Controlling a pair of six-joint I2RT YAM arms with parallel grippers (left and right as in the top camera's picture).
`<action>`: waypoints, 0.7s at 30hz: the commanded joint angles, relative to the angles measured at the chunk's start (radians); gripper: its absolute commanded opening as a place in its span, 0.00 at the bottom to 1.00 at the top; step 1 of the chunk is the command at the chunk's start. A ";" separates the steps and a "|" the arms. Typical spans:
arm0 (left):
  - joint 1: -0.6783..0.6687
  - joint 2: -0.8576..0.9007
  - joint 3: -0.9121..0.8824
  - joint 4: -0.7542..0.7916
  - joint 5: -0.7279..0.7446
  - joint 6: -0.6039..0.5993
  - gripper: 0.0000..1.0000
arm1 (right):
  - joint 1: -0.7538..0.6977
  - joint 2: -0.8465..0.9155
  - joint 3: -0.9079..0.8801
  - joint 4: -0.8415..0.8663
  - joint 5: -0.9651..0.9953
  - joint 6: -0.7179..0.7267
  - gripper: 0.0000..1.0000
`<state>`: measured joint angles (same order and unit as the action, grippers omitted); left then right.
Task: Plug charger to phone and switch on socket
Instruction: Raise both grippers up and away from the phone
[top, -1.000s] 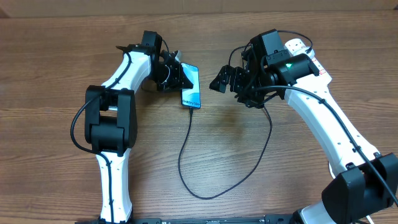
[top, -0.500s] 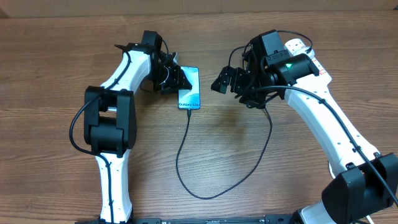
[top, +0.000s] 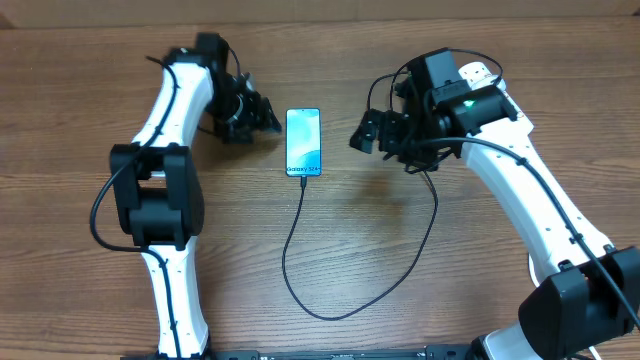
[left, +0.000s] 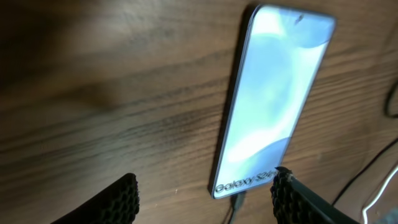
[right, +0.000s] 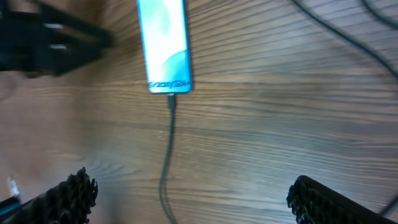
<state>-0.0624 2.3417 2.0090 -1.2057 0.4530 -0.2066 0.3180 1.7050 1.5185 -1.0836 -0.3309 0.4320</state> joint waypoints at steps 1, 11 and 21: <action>0.003 -0.033 0.155 -0.070 -0.087 0.027 0.65 | -0.087 0.006 0.049 -0.035 0.037 -0.095 1.00; -0.009 -0.364 0.325 -0.087 -0.184 0.018 0.88 | -0.427 0.008 0.171 0.025 0.160 -0.193 1.00; -0.010 -0.492 0.325 -0.103 -0.273 0.019 1.00 | -0.534 0.130 0.170 0.354 0.549 -0.224 1.00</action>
<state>-0.0658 1.8133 2.3451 -1.2957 0.2234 -0.2001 -0.2043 1.7710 1.6676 -0.7570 0.0551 0.2241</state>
